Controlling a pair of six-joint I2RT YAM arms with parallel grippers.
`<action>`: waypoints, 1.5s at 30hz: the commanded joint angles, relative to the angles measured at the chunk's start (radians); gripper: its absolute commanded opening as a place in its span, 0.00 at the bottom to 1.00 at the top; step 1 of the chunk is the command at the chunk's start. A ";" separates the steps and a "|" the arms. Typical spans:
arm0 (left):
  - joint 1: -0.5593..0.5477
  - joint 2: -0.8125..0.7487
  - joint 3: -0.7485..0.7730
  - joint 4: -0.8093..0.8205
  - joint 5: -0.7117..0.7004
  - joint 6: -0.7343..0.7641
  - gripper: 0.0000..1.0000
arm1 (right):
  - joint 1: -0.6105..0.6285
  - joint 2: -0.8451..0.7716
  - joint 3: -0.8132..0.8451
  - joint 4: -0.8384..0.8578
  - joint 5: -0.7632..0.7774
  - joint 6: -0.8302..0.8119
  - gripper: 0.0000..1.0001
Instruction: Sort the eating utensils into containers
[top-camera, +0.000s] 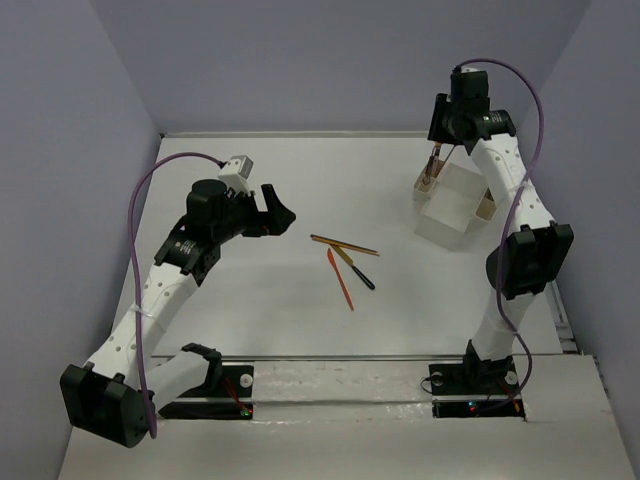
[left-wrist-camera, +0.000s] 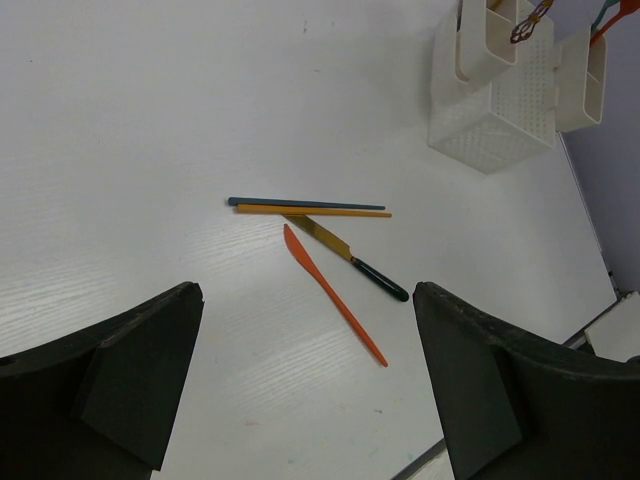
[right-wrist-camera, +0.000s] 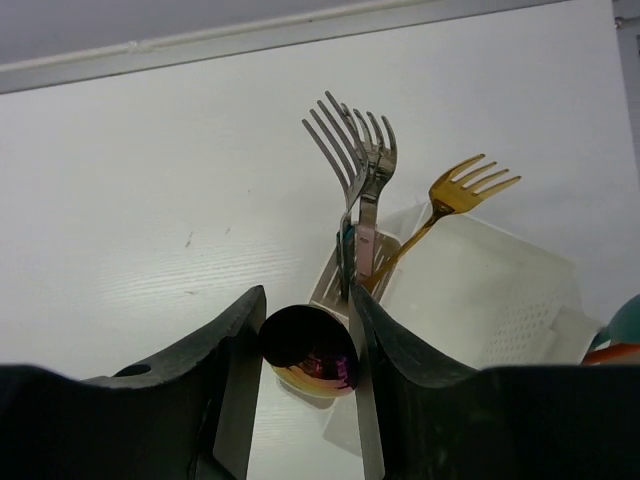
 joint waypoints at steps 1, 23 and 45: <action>-0.003 -0.006 0.047 0.047 0.020 0.012 0.99 | 0.000 -0.077 0.016 0.056 0.054 -0.002 0.27; -0.033 -0.028 0.043 0.052 0.062 0.006 0.99 | -0.382 -0.295 -0.260 0.243 0.117 0.099 0.25; -0.033 -0.017 0.029 0.072 0.066 -0.022 0.99 | -0.382 -0.307 -0.539 0.443 0.038 0.075 0.28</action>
